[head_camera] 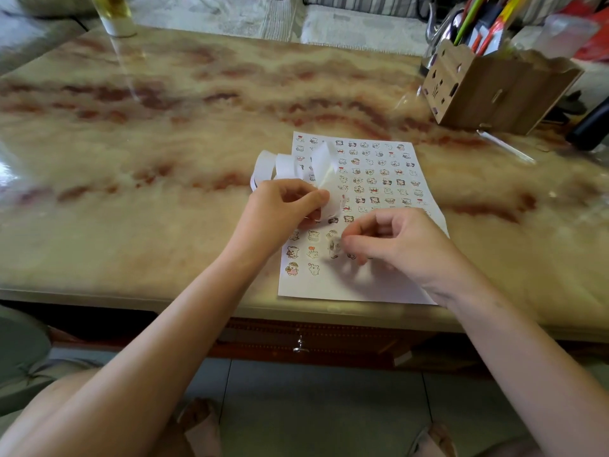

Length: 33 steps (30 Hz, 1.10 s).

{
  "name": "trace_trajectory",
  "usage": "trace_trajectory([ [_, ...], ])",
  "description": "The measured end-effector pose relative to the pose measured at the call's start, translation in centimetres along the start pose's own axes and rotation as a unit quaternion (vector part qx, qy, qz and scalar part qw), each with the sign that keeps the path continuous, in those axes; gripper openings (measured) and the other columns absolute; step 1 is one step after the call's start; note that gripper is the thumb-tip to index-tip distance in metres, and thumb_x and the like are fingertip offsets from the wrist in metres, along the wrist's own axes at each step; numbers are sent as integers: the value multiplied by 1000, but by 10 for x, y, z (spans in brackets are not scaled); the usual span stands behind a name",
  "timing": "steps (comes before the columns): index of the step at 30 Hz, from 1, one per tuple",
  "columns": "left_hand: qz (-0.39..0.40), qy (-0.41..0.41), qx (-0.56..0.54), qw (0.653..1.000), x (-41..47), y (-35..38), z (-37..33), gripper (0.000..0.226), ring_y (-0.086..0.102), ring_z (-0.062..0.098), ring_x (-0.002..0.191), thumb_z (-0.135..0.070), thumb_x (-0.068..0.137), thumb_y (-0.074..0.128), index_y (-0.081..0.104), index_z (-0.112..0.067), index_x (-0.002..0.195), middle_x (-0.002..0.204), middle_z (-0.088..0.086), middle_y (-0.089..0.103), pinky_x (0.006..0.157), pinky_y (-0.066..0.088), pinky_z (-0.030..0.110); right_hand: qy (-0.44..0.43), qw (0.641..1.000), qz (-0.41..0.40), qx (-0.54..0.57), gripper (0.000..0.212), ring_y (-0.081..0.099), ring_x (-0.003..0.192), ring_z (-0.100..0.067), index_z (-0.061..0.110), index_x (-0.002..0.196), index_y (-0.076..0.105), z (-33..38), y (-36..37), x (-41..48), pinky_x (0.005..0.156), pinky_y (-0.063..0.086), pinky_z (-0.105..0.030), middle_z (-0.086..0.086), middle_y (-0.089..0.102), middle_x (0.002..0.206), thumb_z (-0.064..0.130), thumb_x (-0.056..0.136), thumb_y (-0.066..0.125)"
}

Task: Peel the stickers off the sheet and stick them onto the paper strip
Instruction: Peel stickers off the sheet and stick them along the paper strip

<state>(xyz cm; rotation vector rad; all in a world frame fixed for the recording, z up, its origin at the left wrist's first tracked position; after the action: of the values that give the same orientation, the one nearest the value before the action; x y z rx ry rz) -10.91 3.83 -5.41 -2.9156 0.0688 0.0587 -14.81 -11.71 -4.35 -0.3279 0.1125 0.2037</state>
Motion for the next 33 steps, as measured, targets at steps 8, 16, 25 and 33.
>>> trace_trajectory([
  [8, 2, -9, 21, 1000, 1, 2, 3, 17, 66, 17, 72, -20, 88, 67, 71, -6, 79, 75, 8, 71, 88, 55, 44, 55, 997, 6, -51, 4, 51, 48, -11, 7, 73, 73, -13, 9, -2, 54, 42, -18, 0, 67, 59, 6, 76, 75],
  [16, 3, -13, 24, 1000, 2, 2, 5, 16, 66, 18, 75, -20, 88, 67, 72, -6, 80, 76, 7, 72, 89, 55, 46, 51, 996, -10, -75, 6, 52, 47, -8, 9, 69, 73, -12, 9, -3, 55, 41, -21, -2, 68, 59, 7, 75, 74],
  [25, 3, -14, 22, 1000, 2, 2, 5, 16, 66, 18, 74, -18, 87, 67, 72, -5, 81, 76, 7, 71, 89, 55, 46, 52, 995, -17, -82, 10, 50, 46, -5, 11, 66, 72, -14, 11, -2, 53, 41, -22, 4, 67, 55, 8, 75, 75],
  [33, 4, -13, 27, 1000, 2, 3, 5, 16, 65, 16, 73, -19, 87, 67, 71, -6, 78, 72, 4, 70, 90, 54, 46, 37, 991, -40, -125, 6, 55, 50, -2, 14, 70, 73, -15, 11, -3, 55, 45, -19, 1, 70, 63, 15, 75, 76],
])
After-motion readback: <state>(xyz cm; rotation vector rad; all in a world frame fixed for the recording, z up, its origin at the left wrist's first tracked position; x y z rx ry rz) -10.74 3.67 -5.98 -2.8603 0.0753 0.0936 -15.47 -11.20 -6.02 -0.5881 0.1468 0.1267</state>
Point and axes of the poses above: each hand's wrist, its own x-axis towards the middle knuckle, its own y-axis out of the palm, z = x × y, the point moved 6 cm from there along x, towards the middle knuckle
